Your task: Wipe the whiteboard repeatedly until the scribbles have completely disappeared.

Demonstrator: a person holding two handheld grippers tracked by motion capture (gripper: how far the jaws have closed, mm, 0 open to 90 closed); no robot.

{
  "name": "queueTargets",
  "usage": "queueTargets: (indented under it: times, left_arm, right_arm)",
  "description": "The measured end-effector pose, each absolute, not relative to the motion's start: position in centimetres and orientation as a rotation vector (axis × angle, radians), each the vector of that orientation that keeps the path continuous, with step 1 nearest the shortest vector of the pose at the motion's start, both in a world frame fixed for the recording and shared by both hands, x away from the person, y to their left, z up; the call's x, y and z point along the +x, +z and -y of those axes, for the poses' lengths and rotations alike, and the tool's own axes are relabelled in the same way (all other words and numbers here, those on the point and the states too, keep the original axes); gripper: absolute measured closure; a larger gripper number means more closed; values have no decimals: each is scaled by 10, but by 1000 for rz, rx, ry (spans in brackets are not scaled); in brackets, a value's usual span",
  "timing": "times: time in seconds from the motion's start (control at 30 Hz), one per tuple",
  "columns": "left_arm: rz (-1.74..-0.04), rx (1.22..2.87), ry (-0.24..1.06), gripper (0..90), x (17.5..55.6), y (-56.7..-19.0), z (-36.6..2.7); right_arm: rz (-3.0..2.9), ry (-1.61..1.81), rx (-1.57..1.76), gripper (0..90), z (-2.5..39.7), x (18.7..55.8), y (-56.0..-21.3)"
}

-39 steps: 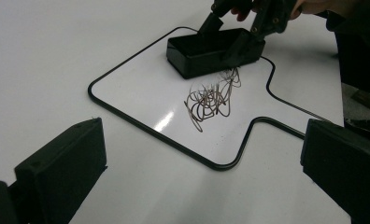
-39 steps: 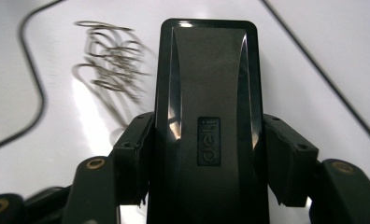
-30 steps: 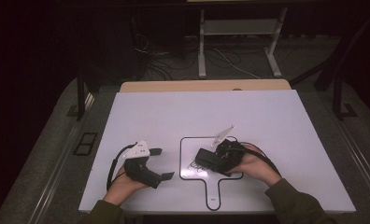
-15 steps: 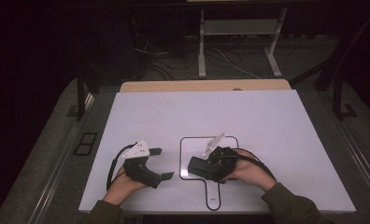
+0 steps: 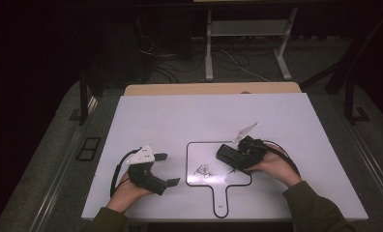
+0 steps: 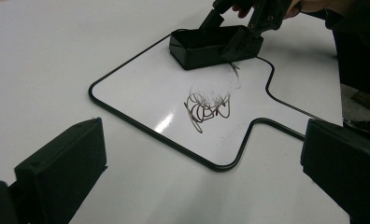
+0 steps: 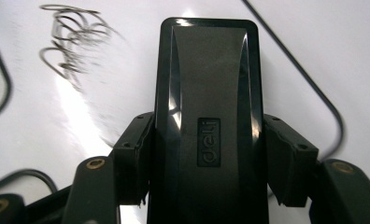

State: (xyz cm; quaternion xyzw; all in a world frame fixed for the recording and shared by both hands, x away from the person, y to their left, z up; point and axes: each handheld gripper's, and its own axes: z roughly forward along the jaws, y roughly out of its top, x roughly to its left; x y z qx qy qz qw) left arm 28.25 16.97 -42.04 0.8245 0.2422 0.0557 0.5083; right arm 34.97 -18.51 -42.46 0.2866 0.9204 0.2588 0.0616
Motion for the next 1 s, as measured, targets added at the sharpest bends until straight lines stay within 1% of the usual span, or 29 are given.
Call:
queueTargets:
  times: [0.2, 0.63, 0.8, 1.0]
  left_arm:
    - [-585, 1986, 133, 0, 282, -421, -169]
    - [-583, 1988, 132, 0, 282, -420, -169]
    - [-581, 1984, 133, 0, 282, -420, -169]
    - [-581, 1986, 133, 0, 282, -420, -169]
  right_arm:
    - [-2782, 781, 862, 388, 188, 347, -425]
    - [-2877, 809, 672, 388, 157, 313, -424]
    - [-2869, 810, 708, 388, 164, 319, -424]
    - [-2803, 794, 855, 388, 191, 339, -425]
